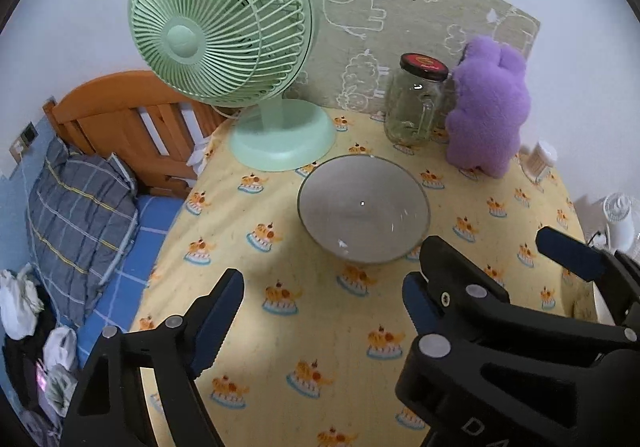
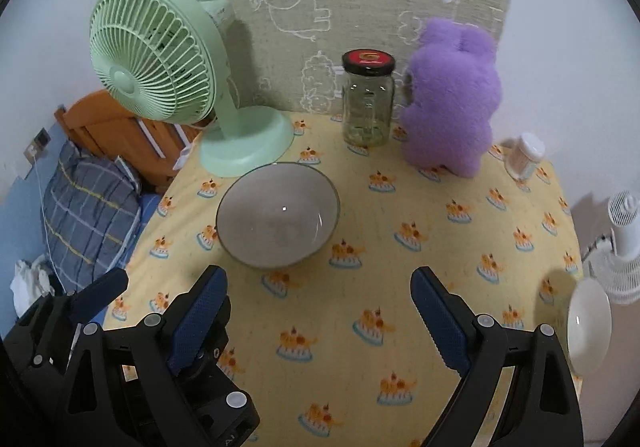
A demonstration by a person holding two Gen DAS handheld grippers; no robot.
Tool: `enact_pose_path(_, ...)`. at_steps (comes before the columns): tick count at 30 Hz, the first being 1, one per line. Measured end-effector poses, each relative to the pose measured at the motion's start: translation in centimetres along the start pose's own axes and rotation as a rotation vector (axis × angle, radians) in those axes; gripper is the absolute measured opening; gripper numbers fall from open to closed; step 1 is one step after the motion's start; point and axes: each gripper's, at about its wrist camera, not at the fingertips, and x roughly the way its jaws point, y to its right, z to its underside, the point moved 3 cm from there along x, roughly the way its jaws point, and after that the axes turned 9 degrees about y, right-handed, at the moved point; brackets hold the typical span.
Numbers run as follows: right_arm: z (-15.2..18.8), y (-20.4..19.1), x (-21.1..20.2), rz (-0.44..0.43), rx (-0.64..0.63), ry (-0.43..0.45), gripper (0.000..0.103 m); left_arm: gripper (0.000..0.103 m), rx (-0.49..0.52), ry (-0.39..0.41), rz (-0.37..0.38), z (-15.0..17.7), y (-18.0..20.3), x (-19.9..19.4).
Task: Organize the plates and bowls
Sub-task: 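Move the right gripper to the cream bowl by the green fan and grasp it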
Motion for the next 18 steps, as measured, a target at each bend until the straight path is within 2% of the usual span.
enact_pose_path(11,-2.3,0.3,6.2,-0.020,0.014,0.032,0.095,0.078,-0.011,0.006,-0.048,-2.1,-0.4,5.9)
enact_pose_path(16,-2.6,0.8,8.9,0.009,0.026,0.037,0.093,0.068,-0.014,-0.006,-0.056,-2.5,-0.8,8.7)
enact_pose_path(18,-2.5,0.8,10.0,-0.016,0.044,0.016,0.085,0.061,-0.027,-0.012,-0.051,-2.5,-1.1,9.5)
